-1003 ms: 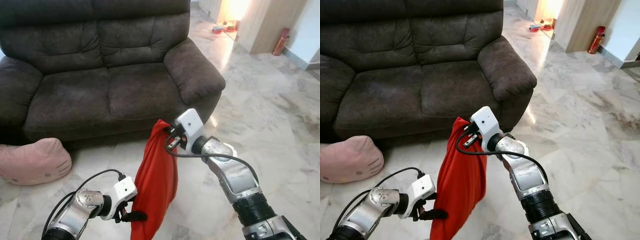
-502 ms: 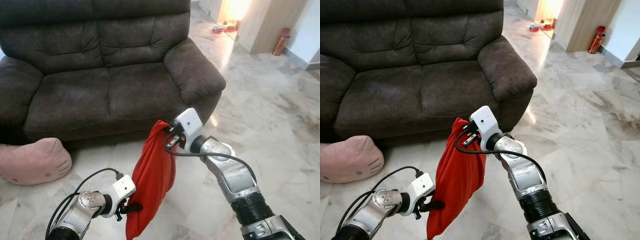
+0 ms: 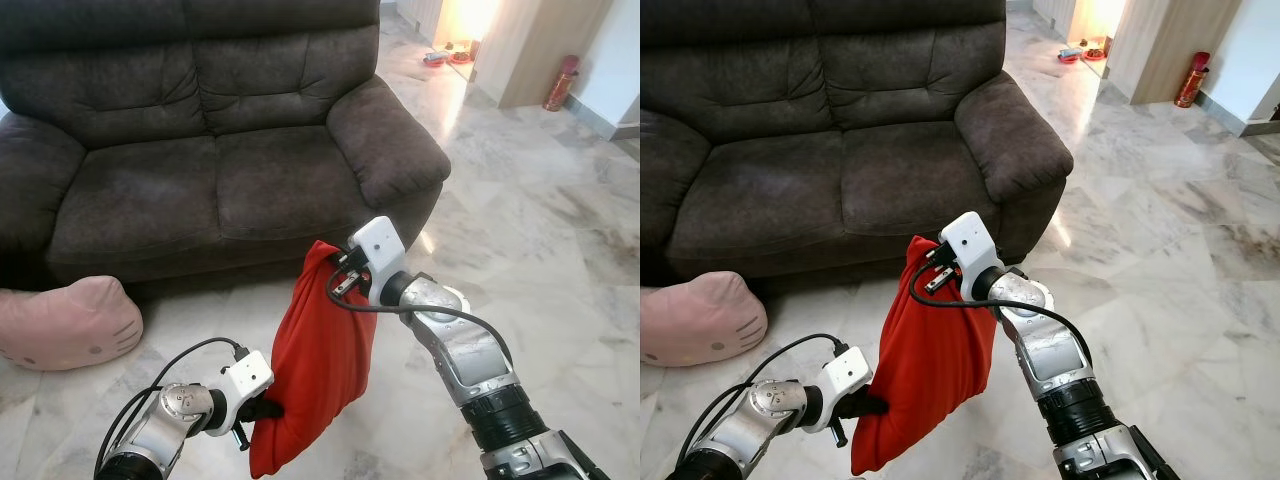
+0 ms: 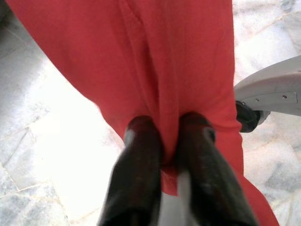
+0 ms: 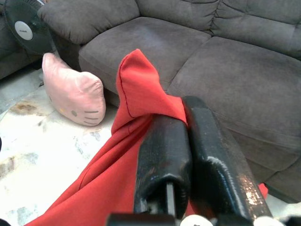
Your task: Move the pillow to the sofa from floor
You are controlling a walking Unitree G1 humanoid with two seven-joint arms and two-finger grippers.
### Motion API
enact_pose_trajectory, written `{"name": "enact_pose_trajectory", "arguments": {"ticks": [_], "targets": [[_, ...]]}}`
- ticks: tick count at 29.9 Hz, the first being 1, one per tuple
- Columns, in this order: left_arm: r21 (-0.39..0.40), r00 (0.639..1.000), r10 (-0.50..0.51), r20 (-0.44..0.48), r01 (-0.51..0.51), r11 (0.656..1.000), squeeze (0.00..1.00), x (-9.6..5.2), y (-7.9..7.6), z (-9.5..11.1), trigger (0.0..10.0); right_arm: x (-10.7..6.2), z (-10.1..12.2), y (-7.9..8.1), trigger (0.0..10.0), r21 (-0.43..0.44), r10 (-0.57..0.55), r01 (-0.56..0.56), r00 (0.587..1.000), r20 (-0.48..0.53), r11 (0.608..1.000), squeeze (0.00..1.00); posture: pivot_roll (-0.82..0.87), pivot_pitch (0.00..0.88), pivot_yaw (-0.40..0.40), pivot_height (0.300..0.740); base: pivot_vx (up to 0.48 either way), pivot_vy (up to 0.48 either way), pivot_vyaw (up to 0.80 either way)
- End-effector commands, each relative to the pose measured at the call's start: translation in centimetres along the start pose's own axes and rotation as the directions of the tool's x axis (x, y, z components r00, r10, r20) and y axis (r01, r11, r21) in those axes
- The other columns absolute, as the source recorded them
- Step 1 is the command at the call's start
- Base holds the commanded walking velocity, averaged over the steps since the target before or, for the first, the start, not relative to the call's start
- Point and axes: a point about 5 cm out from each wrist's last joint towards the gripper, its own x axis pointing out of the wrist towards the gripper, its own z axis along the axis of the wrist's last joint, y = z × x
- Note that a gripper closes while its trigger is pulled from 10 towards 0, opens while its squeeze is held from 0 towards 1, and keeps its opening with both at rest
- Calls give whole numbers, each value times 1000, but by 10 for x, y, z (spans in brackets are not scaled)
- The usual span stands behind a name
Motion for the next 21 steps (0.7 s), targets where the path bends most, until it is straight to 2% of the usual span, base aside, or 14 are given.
{"name": "enact_pose_trajectory", "arguments": {"ticks": [1, 21], "targets": [[-11, 1000, 0, -12, 0, 1000, 0, -1, 0, -5, 0, 3, 44, -5, 10000, -53, -5, 14, 983, 181, 999, 0, 107, 47, -18, 740, 0, 0, 0], [-11, 1000, 0, -12, 0, 1000, 0, -1, 0, -5, 0, 3, 44, -5, 10000, -53, -5, 14, 983, 181, 999, 0, 107, 47, -18, 740, 0, 0, 0]]}}
